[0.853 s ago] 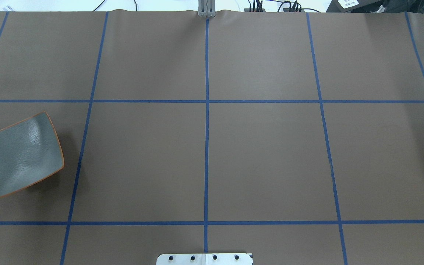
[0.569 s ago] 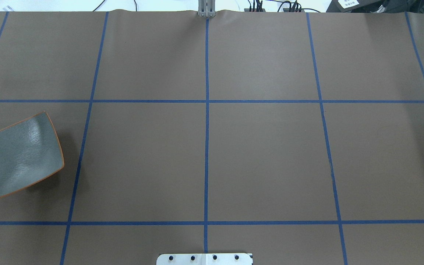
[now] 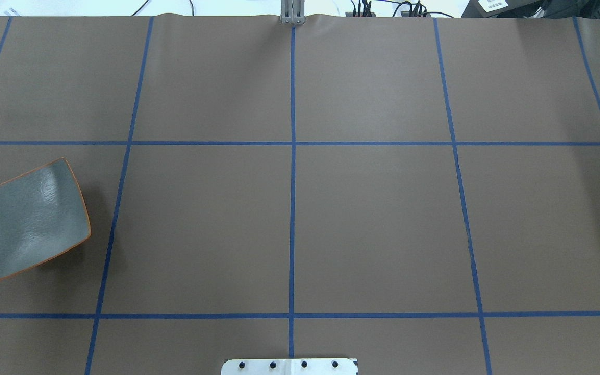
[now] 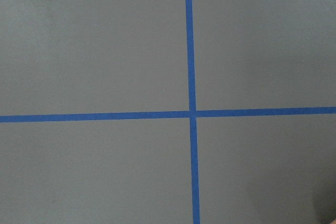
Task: Transfer all bananas from basket to plate
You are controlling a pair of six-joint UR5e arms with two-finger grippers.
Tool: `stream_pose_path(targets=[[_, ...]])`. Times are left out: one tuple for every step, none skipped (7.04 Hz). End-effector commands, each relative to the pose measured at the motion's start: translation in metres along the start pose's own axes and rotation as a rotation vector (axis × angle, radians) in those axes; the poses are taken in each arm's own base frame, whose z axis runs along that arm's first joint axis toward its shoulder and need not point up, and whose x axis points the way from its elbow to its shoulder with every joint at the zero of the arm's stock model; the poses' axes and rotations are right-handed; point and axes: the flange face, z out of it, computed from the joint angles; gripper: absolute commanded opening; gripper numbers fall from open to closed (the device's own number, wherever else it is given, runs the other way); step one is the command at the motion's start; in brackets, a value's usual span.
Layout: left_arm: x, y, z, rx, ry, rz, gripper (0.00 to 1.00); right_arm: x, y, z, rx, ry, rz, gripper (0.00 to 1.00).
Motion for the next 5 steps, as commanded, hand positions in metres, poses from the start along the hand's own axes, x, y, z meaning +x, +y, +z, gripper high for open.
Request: stream_pose_path(targets=[[-0.005, 0.005, 0.006, -0.007, 0.0, -0.009, 1.0, -0.004, -0.004, -0.004, 0.008, 0.008, -0.01, 1.0], [-0.01, 0.003, 0.011, -0.014, -0.002, -0.007, 1.0, -0.003, -0.005, -0.002, 0.004, 0.006, -0.012, 1.0], [-0.008, 0.001, 0.01, -0.012, -0.006, -0.003, 1.0, 0.005, 0.008, 0.005, -0.006, 0.009, 0.004, 1.0], [-0.008, 0.001, 0.01, -0.013, -0.007, -0.003, 1.0, 0.012, 0.017, 0.009, 0.005, 0.008, -0.004, 1.0], [-0.007, 0.0, 0.009, -0.01, -0.009, 0.0, 1.0, 0.014, 0.017, 0.011, 0.035, 0.01, -0.027, 1.0]])
